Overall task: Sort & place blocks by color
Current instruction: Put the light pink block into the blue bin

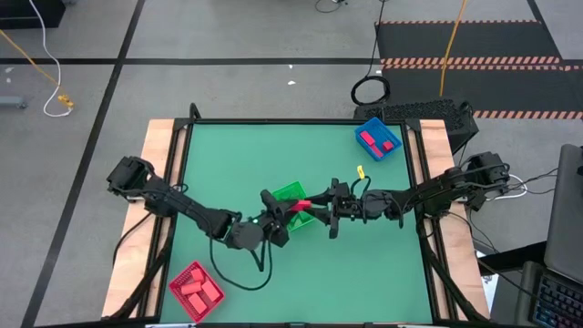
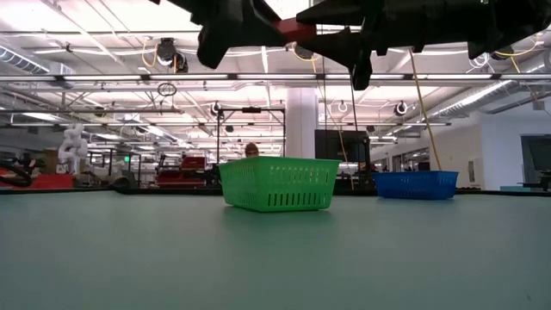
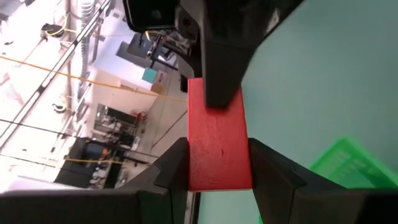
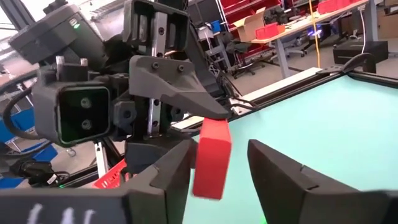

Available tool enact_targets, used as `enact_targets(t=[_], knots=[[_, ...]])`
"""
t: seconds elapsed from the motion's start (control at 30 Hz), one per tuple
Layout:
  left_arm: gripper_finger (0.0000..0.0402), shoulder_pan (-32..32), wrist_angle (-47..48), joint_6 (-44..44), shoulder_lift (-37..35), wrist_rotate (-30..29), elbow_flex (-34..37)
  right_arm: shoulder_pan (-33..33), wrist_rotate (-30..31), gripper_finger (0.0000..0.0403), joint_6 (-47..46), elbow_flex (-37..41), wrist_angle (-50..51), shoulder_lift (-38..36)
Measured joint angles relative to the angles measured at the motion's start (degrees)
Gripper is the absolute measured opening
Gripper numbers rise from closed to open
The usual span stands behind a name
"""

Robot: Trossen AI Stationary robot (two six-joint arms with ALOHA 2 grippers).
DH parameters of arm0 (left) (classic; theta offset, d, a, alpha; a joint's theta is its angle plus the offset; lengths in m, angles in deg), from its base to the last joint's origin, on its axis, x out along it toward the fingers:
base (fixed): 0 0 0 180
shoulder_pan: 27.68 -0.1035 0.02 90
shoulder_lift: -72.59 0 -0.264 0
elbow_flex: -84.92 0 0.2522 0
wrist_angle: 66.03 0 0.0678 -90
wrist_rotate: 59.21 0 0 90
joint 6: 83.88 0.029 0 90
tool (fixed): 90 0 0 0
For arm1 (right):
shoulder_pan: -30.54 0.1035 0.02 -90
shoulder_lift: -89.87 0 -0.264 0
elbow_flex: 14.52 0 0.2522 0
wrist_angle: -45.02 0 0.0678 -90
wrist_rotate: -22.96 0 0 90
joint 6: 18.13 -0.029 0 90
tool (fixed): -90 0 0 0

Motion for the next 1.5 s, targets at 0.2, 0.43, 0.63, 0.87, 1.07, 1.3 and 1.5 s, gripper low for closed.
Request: enact_targets(t=[0.2,0.43,0.63,0.87,1.07,1.3,1.5], knots=[[0.0134,-0.5,-0.9,0.6,0.0,0.9,0.0,0.0,-0.2,0.0106,1.4,0.0,0.0,0.0],[0.0134,-0.4,-0.6,1.7,-0.1,0.6,0.0,0.0,-0.2,0.0052,4.1,0.0,-0.6,0.0],[0.0201,-0.2,-0.7,-2.5,-0.1,2.0,0.0,0.1,0.1,0.0051,8.1,0.0,0.9,0.0],[0.0339,0.6,-0.8,-1.7,-0.1,-2.9,0.0,-1.4,1.4,0.0051,11.0,0.0,2.2,0.0],[0.0375,1.3,-2.1,-6.7,-0.1,-6.2,0.0,-4.4,12.0,0.0050,15.1,0.0,11.1,-1.6],[0.0332,0.1,-2.2,-24.1,-0.1,-2.3,0.0,-12.1,16.7,0.0050,17.1,0.0,27.9,-6.9],[0.0254,-5.6,5.6,-42.8,-0.7,20.8,0.0,-19.1,25.7,0.0050,18.9,0.0,44.8,-15.0]])
